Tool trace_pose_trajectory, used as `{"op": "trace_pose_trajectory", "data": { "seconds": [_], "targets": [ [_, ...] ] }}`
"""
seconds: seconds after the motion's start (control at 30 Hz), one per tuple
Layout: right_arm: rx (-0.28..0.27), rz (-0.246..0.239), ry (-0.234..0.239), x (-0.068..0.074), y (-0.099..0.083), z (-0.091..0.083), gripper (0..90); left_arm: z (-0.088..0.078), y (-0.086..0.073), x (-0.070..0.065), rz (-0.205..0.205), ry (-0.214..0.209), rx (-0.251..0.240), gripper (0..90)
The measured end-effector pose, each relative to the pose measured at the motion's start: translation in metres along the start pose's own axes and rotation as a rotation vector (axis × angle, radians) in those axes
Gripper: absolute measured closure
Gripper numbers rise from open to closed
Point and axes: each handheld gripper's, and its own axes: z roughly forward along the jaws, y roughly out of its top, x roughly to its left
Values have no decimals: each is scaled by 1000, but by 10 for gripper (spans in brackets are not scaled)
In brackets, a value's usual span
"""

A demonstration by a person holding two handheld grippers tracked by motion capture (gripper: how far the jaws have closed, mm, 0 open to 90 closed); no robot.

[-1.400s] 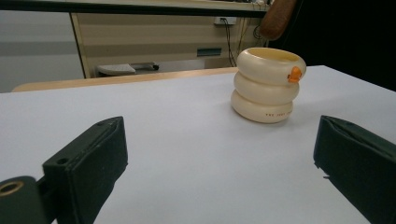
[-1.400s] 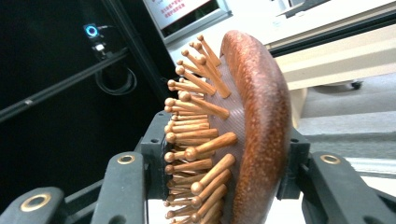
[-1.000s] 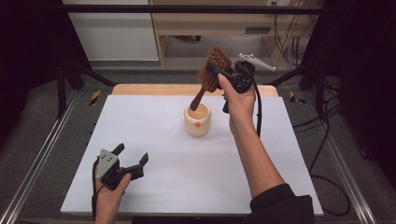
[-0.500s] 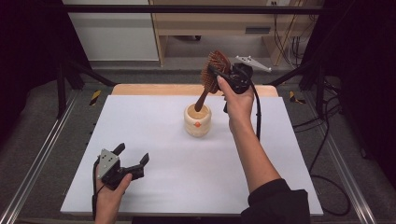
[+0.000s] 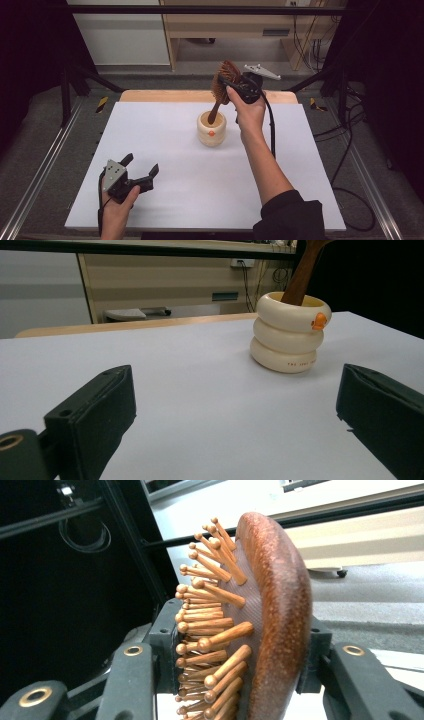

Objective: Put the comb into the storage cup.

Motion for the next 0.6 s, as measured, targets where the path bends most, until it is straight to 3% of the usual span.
{"op": "trace_pose_trajectory", "data": {
  "seconds": [0.6],
  "targets": [
    [23,13,-2,-4,-19,6,501,0,0,0,0,0,0,26]
  ]
}}
